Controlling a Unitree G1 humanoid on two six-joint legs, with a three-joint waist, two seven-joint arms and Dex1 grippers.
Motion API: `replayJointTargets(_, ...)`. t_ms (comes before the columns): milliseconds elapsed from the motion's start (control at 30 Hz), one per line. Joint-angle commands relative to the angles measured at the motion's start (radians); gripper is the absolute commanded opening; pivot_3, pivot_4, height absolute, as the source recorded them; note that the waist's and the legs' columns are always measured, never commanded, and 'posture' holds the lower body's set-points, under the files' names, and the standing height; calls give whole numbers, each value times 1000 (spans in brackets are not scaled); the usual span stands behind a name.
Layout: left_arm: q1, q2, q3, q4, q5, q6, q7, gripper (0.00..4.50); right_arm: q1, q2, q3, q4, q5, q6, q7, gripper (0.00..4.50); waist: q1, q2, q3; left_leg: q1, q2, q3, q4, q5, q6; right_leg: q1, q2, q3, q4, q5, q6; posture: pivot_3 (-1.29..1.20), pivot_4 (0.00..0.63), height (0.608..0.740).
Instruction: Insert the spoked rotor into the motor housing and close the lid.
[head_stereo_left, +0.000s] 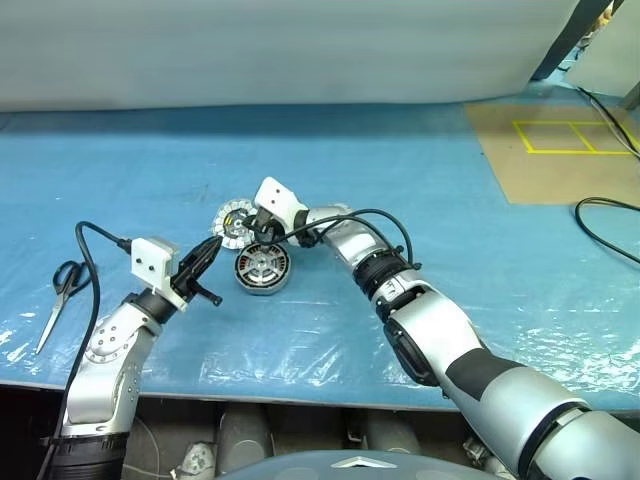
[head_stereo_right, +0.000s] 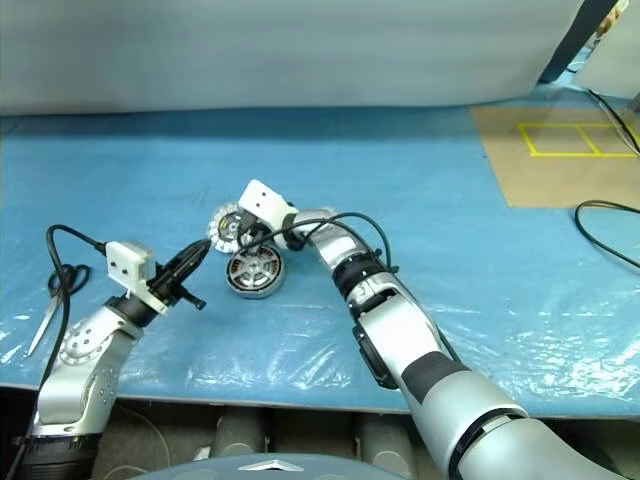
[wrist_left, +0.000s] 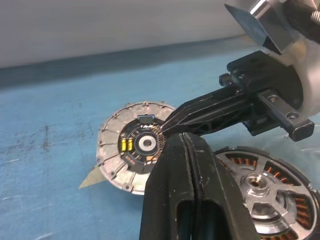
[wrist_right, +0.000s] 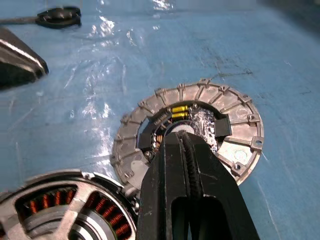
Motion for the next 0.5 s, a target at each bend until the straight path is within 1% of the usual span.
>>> replayJointTargets(33, 1, 3, 22, -50, -27, 7, 10, 0, -5, -2, -33, -67, 47, 8, 30, 38, 0, 0, 0, 0, 0, 0, 0, 0, 0, 0, 0, 0, 0, 0, 0, 0, 150, 740)
replayJointTargets(267, 41, 7, 57, 11, -42, -47, -28, 0, 13, -57, -14, -77, 11, 1, -2, 38, 2, 0, 0, 0, 0, 0, 0, 0, 0, 0, 0, 0, 0, 0, 0, 0, 150, 740)
replayJointTargets(400, 48, 7, 71, 66, -36, -87, -55, 0, 22, -43, -84, -169, 124, 62, 67, 38, -2, 0, 0, 0, 0, 0, 0, 0, 0, 0, 0, 0, 0, 0, 0, 0, 150, 740)
replayJointTargets(500, 64, 22, 74, 177, 15, -138, -64, 0, 59, -63, -92, -318, 185, 138, 138, 38, 0, 0, 0, 0, 0, 0, 0, 0, 0, 0, 1, 0, 0, 0, 0, 0, 150, 740)
